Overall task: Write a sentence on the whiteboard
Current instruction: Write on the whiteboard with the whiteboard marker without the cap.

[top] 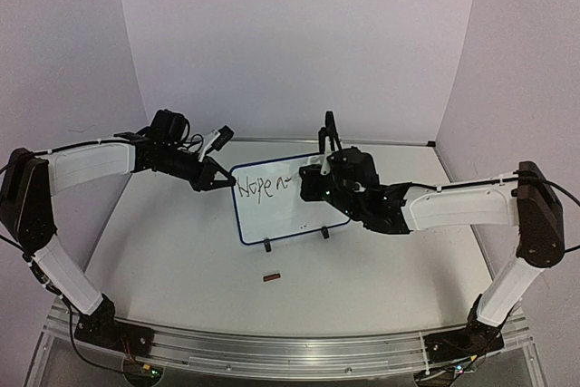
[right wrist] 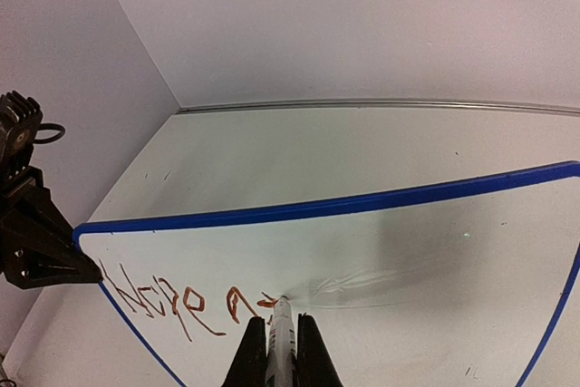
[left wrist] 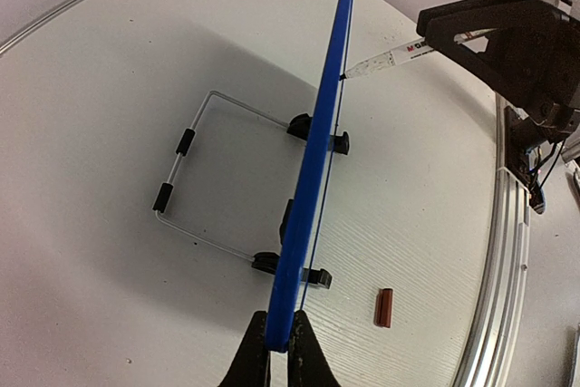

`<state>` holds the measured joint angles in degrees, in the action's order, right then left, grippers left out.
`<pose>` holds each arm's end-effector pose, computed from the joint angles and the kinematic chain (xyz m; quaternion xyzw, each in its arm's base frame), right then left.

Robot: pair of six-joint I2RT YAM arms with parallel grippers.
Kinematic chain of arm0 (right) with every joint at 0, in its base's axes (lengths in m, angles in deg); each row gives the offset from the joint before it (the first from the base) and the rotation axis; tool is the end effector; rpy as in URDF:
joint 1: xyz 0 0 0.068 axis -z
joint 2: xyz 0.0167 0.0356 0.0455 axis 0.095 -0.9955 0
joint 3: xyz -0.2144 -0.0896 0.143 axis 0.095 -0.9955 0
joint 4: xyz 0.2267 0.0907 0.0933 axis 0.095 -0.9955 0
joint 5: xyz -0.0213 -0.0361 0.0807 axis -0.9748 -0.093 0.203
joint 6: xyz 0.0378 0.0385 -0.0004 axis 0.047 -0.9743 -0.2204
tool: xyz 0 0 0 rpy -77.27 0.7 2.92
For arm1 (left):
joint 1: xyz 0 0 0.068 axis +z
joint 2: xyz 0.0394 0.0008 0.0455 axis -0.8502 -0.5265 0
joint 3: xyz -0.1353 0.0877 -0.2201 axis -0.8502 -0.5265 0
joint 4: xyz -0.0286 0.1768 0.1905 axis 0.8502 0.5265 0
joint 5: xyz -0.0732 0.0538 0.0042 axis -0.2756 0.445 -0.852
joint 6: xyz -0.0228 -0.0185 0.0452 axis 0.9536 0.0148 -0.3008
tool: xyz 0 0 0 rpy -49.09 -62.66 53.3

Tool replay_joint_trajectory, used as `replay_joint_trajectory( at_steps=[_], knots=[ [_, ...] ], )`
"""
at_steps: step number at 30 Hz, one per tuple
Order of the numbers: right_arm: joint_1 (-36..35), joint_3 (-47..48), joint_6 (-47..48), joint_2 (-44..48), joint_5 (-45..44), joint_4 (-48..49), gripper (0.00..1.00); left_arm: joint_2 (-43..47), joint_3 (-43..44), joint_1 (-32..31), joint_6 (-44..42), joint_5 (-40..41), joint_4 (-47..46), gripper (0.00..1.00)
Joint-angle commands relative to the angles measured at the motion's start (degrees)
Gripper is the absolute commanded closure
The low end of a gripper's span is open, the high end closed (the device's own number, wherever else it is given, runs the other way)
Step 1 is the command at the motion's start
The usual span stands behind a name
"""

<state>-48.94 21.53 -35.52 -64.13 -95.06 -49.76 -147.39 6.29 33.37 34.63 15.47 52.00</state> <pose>0.2374 0.3123 0.2594 -0.1094 0.7769 0.2891 0.5485 0.3033 -0.1656 0.2618 0.4076 0.7779 -0.3462 0.3298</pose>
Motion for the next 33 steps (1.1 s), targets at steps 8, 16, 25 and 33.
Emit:
replay_joint_trajectory(
  at_steps=[8,16,25,33],
  knots=[
    [0.42,2.25,0.68,1.03,0.92,3.82,1.00,-0.18,-0.14,-0.28,-2.00,3.67,0.05,1.00],
    [0.36,2.58,0.52,-0.11,1.98,3.95,1.00,-0.15,-0.14,-0.29,-1.98,3.69,0.05,1.00],
    [0.40,1.47,-0.81,-0.83,2.74,2.10,1.00,-0.22,-0.14,-0.27,-1.98,3.60,0.04,1.00],
    [0.38,0.13,-1.91,-1.60,2.93,0.99,1.00,-0.22,-0.14,-0.29,-1.97,3.52,-0.06,1.00]
  ],
)
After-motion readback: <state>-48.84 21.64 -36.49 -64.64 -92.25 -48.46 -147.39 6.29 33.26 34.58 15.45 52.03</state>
